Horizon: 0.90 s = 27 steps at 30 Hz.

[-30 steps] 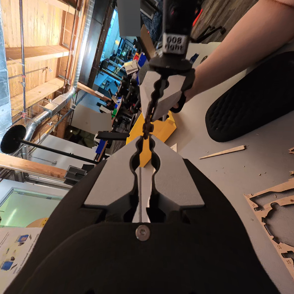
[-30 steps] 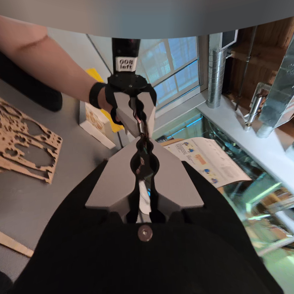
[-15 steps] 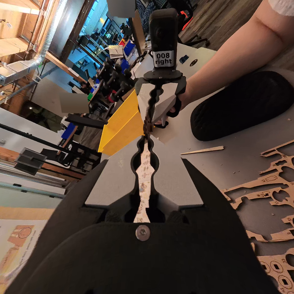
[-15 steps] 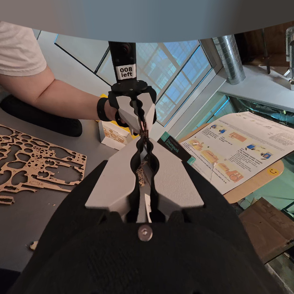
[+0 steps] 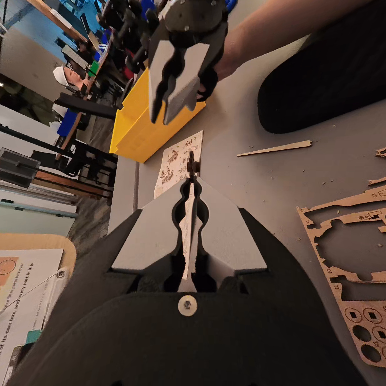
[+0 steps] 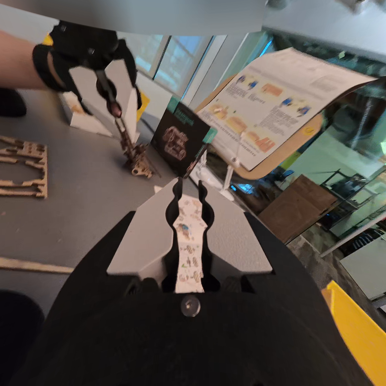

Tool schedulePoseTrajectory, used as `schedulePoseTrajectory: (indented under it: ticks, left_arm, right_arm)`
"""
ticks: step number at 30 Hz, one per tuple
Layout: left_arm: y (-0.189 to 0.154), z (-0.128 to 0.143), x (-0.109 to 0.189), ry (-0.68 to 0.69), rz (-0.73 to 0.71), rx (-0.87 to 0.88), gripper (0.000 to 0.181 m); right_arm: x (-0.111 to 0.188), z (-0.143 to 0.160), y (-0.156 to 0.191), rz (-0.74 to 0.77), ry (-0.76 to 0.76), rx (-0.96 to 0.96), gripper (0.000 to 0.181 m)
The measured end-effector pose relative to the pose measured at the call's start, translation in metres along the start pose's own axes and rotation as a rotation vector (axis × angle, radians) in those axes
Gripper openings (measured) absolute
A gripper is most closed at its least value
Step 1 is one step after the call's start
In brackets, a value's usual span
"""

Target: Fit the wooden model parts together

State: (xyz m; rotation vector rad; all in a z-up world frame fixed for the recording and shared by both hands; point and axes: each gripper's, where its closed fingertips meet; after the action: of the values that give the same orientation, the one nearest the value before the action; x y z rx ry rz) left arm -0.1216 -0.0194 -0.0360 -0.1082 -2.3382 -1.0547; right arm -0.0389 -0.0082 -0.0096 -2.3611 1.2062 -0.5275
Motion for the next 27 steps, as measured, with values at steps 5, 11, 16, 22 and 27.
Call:
schedulePoseTrajectory:
  ticks: [5, 11, 16, 22, 27]
  left_arm:
    - [0.000, 0.005, 0.000, -0.011, -0.009, -0.015, 0.000]
    - [0.008, 0.022, -0.008, 0.095, -0.024, 0.046, 0.000]
    - [0.003, 0.039, -0.019, 0.217, 0.010, 0.079, 0.000]
    - [-0.001, 0.054, -0.026, 0.242, 0.048, 0.127, 0.000]
    - [-0.002, 0.059, -0.029, 0.244, 0.051, 0.132, 0.000]
  right_arm:
    - [-0.006, 0.012, -0.004, 0.127, 0.099, 0.140, 0.010]
    - [0.043, -0.004, -0.070, 0.686, 0.087, 0.235, 0.000]
    - [0.028, 0.026, -0.074, 0.668, 0.214, 0.188, 0.000]
    - [0.015, 0.037, -0.067, 0.605, 0.222, 0.130, 0.000]
    - [0.007, 0.044, -0.061, 0.546, 0.207, 0.106, 0.000]
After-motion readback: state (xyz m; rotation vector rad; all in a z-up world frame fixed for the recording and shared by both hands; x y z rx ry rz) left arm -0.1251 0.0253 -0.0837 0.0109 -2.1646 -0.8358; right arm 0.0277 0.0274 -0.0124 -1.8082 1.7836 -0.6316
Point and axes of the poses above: each gripper's, where its closed fingertips meet, x back along the fingers, z out of its underside, y = z × x across the jaws, and after that the axes turned 12 degrees about y, right-handed
